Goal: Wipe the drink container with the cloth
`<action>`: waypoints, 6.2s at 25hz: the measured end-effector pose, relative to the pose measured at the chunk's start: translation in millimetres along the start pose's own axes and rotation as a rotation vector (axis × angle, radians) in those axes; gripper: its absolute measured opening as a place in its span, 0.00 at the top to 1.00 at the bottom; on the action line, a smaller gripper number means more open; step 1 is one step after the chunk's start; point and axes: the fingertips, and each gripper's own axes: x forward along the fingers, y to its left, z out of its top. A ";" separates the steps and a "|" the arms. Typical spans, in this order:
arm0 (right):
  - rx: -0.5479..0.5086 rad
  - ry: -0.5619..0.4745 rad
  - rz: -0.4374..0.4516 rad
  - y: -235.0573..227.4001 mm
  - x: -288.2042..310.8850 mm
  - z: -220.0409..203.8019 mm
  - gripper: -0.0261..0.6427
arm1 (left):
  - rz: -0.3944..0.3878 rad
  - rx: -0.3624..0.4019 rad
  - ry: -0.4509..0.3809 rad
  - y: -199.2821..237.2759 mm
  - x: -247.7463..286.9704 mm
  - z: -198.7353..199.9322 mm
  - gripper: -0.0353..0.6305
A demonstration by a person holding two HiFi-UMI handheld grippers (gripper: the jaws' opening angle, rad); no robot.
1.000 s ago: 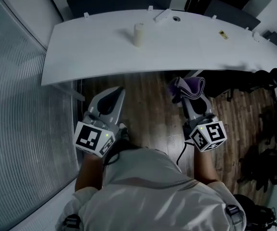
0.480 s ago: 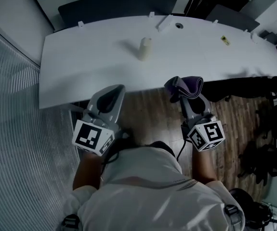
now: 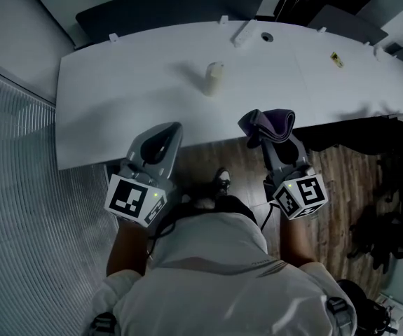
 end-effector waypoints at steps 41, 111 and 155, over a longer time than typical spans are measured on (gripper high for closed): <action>0.184 0.505 0.492 -11.7 191.4 -181.7 0.83 | -0.181 0.125 0.568 92.1 276.7 -155.4 0.74; 0.463 0.514 0.325 -77.4 252.2 -177.7 0.82 | -0.200 0.104 0.634 92.6 275.9 -166.0 0.81; 0.775 0.319 0.308 -142.4 298.2 -136.2 0.83 | -0.198 0.091 0.615 95.6 276.0 -163.8 0.81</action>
